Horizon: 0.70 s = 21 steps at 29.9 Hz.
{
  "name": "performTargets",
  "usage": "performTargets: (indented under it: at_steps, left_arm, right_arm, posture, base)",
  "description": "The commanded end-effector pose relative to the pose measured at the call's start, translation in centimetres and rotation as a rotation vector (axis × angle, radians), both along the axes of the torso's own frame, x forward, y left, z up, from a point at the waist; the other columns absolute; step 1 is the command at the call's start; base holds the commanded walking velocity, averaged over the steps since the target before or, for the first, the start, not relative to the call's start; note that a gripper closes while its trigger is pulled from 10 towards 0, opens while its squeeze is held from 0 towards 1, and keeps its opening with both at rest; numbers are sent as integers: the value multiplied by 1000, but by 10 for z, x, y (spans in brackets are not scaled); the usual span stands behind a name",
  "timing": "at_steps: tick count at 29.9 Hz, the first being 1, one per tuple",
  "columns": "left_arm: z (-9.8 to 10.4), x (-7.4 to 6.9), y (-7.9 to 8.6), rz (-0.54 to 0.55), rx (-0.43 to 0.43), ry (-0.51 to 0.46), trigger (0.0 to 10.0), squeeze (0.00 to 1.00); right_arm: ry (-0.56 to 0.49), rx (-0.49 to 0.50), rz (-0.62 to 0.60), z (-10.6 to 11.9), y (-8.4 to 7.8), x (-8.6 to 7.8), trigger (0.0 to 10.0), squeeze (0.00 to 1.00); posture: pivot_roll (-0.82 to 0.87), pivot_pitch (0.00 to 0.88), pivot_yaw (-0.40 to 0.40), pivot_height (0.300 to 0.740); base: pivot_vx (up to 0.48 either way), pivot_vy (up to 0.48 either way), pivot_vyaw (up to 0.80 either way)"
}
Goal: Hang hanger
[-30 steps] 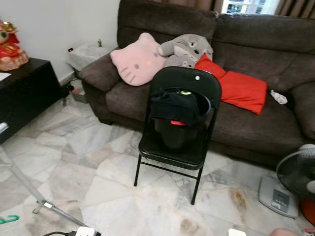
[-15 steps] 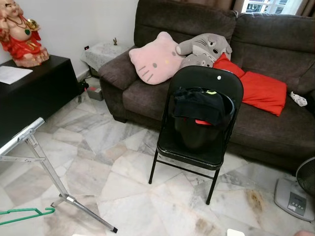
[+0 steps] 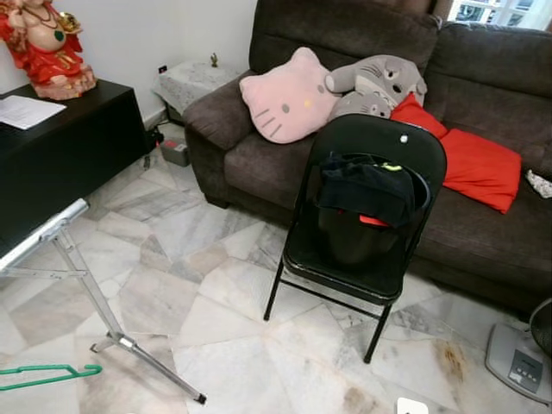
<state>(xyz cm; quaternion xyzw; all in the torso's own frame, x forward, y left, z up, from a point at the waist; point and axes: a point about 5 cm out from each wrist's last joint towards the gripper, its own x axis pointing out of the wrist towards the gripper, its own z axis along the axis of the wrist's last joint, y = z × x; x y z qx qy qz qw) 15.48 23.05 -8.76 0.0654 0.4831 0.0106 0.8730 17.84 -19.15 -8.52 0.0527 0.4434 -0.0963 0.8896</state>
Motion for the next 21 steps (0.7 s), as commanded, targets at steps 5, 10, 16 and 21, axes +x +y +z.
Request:
performTargets:
  at_steps: [5, 10, 16, 21]
  left_arm:
    - [-3, -6, -3, 2, -3, 25, 10000, 0]
    - [1, 11, -11, -3, -11, 2, 10000, 0]
    - [2, 15, -14, -3, -16, -4, 10000, 0]
    - [3, 17, -14, -4, -17, -7, 10000, 0]
  right_arm:
    - [3, -1, -22, -1, -3, -2, 10000, 0]
    - [1, 0, -29, -1, -3, -2, 10000, 0]
    - [-4, -3, -27, 0, -3, -2, 10000, 0]
    - [-4, -5, -27, 0, -3, -2, 10000, 0]
  posture:
    - [-130, 40, 12, 740]
    - [-130, 43, 10, 740]
    - [-129, 44, 10, 740]
    - [-130, 45, 10, 740]
  base:
    - [0, 0, 0]
    - [100, 0, -279]
    - [264, 0, -356]
    - [277, 0, 0]
